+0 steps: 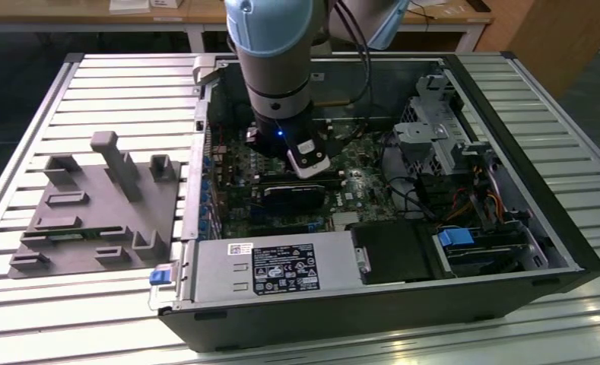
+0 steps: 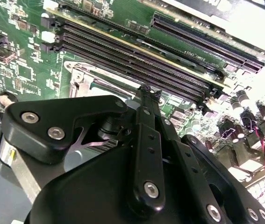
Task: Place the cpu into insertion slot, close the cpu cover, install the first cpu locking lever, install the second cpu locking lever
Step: 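Install the second cpu locking lever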
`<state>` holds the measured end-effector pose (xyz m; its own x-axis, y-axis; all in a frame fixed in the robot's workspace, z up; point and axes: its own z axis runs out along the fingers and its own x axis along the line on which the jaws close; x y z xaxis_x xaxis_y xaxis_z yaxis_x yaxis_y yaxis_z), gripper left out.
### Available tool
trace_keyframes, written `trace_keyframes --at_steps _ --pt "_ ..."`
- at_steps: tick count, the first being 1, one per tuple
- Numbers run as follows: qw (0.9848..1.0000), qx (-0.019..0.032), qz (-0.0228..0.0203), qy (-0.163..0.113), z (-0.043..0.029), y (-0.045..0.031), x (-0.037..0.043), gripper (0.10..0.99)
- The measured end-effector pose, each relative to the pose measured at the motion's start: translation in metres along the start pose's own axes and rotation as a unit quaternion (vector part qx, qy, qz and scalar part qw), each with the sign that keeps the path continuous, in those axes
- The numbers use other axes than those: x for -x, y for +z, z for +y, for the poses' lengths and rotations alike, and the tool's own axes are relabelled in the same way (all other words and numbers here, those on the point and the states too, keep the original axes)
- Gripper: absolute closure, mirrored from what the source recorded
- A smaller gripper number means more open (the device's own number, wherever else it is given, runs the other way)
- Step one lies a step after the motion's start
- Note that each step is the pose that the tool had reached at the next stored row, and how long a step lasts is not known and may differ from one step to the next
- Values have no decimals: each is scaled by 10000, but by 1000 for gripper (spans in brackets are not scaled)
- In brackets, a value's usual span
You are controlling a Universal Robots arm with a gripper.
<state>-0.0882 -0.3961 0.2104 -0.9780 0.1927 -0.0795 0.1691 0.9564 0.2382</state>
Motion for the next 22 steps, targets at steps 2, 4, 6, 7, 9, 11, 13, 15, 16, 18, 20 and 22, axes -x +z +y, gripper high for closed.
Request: trace_keyframes --at_steps 2,4,6,7,9,11,13,15,16,18,20,22 --pt "10000 51 9 6 -16 12 -16 984" --pt "9999 109 19 13 -30 22 -36 984" --pt "9999 154 27 17 -45 35 -50 984" --pt "9999 167 30 18 -54 39 -50 984" --pt "9998 185 33 20 -79 40 -47 984" --pt "9998 217 39 23 -109 35 -42 984" --pt "9995 301 53 33 -124 35 -44 984" --pt "9992 390 68 44 -133 42 -56 984" --pt "9991 419 74 46 -138 47 -62 984" --pt "9989 454 80 51 -148 60 -77 984" --pt "9988 478 84 54 -155 73 -94 984" --pt "9987 499 88 56 -161 87 -111 984"
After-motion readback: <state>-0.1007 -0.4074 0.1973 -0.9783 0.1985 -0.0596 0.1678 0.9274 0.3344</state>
